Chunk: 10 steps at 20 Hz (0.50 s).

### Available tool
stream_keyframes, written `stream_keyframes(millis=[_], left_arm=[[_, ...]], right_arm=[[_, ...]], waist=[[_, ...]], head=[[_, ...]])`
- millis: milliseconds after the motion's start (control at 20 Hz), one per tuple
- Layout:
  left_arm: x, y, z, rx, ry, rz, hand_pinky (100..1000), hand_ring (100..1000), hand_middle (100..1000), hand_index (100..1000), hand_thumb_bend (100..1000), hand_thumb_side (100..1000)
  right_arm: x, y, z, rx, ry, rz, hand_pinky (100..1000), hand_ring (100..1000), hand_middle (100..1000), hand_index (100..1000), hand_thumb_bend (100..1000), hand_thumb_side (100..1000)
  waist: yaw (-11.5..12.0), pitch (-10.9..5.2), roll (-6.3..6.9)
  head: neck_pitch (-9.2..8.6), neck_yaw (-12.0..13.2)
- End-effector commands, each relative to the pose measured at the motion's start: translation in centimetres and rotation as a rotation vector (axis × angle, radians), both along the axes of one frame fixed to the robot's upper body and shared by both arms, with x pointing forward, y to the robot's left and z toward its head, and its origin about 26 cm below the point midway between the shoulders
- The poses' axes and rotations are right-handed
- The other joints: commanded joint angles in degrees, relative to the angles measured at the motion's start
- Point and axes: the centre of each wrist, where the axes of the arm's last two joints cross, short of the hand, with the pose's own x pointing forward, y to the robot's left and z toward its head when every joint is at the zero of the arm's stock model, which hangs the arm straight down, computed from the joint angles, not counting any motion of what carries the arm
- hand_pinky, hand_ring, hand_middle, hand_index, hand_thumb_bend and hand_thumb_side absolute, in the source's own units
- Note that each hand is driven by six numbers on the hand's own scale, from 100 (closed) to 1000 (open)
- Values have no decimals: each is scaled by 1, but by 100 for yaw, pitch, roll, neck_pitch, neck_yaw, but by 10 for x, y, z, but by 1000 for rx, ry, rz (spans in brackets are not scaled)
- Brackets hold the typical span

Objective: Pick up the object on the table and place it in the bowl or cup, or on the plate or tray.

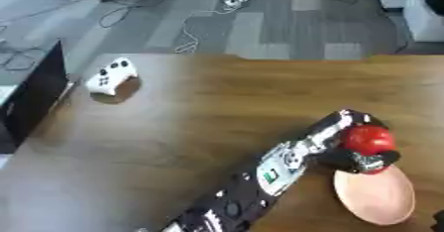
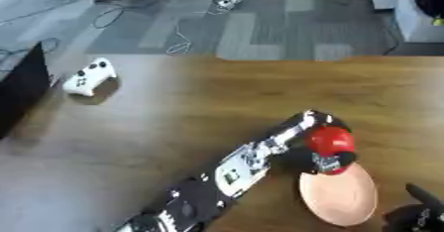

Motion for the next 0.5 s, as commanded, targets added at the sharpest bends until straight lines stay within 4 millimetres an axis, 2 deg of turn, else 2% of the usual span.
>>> stream_keyframes(millis=[50,500], left_arm=[[-4,-11,6,-9,-40,-32,100,276,383,566,100,535],[-14,-20,-12,9,-69,-58,100,281,387,568,100,534]], right_arm=[[-3,1,2,-3,-19,-13,485,604,652,1000,100,824],[-5,3,-1,-9,-36,-31,484,603,651,1000,100,826]], waist=[[-41,-54,-46],[-149,20,-96]], head=[[27,33],[-17,108]])
